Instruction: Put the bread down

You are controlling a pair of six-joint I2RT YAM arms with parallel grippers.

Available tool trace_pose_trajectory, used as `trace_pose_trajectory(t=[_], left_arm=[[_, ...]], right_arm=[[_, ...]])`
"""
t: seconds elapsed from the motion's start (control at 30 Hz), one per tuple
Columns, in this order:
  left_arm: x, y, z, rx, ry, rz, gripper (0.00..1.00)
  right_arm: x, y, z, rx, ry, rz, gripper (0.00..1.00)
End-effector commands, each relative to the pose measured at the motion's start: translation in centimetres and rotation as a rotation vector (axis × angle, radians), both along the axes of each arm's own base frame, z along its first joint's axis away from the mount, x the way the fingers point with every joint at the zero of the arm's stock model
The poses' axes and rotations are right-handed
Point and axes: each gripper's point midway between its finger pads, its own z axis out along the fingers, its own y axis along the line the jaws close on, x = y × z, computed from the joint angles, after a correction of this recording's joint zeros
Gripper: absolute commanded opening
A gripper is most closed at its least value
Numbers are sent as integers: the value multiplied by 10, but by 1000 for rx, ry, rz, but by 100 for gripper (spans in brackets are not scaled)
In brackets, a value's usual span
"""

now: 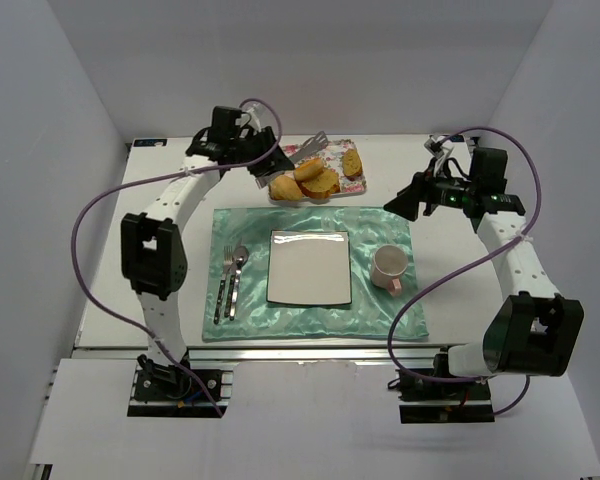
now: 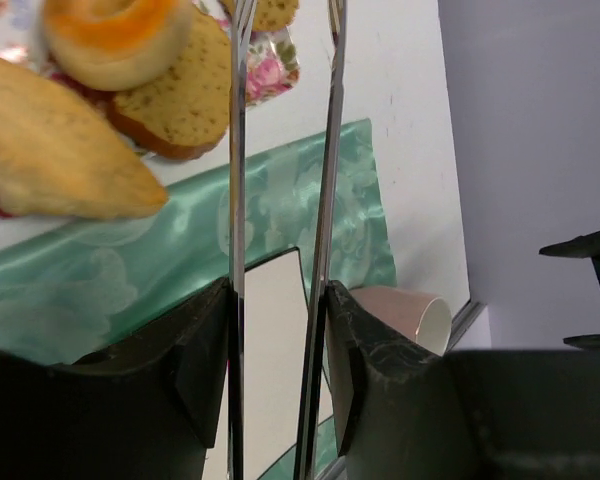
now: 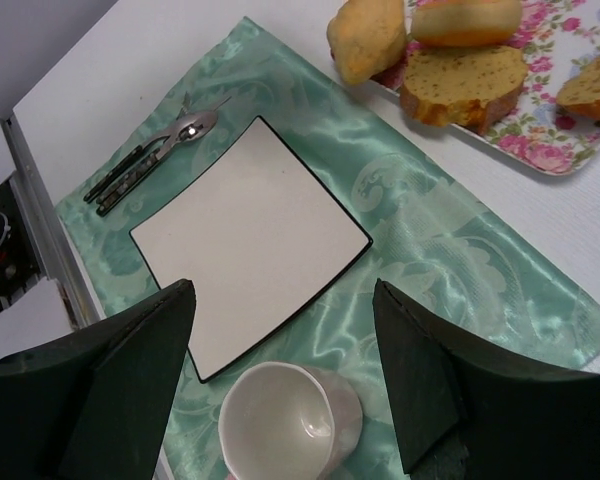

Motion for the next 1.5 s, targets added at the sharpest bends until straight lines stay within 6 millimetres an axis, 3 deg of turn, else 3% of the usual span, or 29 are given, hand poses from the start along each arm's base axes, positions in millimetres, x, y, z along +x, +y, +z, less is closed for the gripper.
trace_pose_trajectory(t=[0.0, 0.07, 0.1, 0.13, 0.27, 0.33, 0.57, 0.63, 0.8, 1.0, 1.23, 1.47], left_arm=[[9, -36, 29, -15, -68, -73, 50], [10, -49, 24, 32, -71, -100, 50], [18, -56, 43, 35, -130, -105, 50], [24, -60, 21, 76, -92, -98, 50], [37, -84, 11, 155, -139, -99, 51], [42, -85, -1, 214, -161, -66, 51], [32, -110, -35, 355, -221, -101, 52], [31, -120, -34, 350, -241, -113, 53], [32, -123, -39, 382, -266, -102, 54], [35, -116, -60, 484, -262, -67, 56], [34, -129, -87, 524, -264, -79, 56], [30, -127, -91, 529, -257, -83, 56]], right_arm=[[-1, -9, 17, 29, -43, -17, 77], [0, -14, 18, 39, -37, -31, 77], [2, -20, 18, 42, -36, -48, 77], [3, -23, 20, 48, -33, -59, 77], [6, -40, 21, 70, -16, -102, 77], [7, -42, 20, 75, -13, -107, 77], [7, -43, 18, 97, 6, -108, 77], [6, -42, 18, 97, 7, -105, 77], [4, -42, 14, 93, 10, -105, 77], [4, -42, 14, 105, 17, -103, 77], [2, -42, 15, 106, 13, -100, 77], [0, -41, 11, 115, 28, -99, 77]])
